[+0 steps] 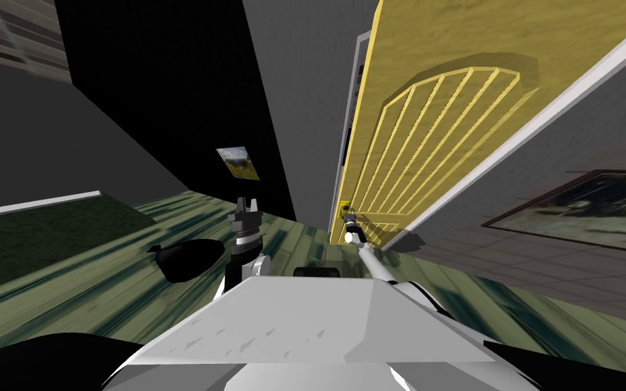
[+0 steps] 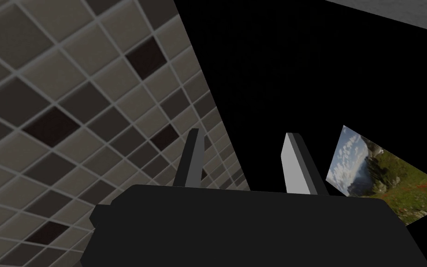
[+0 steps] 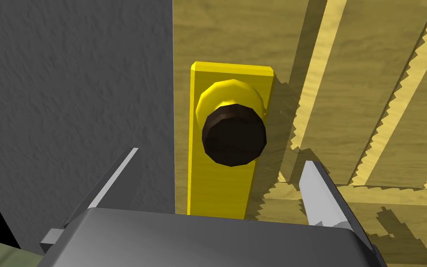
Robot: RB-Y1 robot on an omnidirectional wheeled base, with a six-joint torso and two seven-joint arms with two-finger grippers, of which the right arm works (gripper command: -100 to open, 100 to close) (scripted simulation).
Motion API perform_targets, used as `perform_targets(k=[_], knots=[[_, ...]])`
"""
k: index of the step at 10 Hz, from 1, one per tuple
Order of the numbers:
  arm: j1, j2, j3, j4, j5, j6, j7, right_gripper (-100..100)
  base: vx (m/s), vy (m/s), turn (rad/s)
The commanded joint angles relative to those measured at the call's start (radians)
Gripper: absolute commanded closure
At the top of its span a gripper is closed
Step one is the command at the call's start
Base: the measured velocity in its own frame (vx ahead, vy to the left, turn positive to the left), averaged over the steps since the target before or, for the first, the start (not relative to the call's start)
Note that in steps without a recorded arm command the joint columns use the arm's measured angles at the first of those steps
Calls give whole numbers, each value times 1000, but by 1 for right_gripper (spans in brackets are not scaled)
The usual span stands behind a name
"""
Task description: Pull the door open
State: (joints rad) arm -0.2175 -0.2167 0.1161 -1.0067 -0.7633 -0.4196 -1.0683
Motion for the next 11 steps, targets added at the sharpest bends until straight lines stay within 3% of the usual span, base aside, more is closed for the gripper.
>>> perform_targets(k=[1,5,6,7,11], knots=[[3,-36,-5,13,-9,-7,-31,-100,143,19,117],[13,-108,-17,32,-26,-22,-89,-100,122,24,128],[10,-100,-14,34,-24,-22,-83,-100,55,-5,21],[10,-100,-14,34,-24,-22,-83,100,-7,0,-34],[10,-100,-14,34,-24,-22,-83,100,-11,-2,5]])
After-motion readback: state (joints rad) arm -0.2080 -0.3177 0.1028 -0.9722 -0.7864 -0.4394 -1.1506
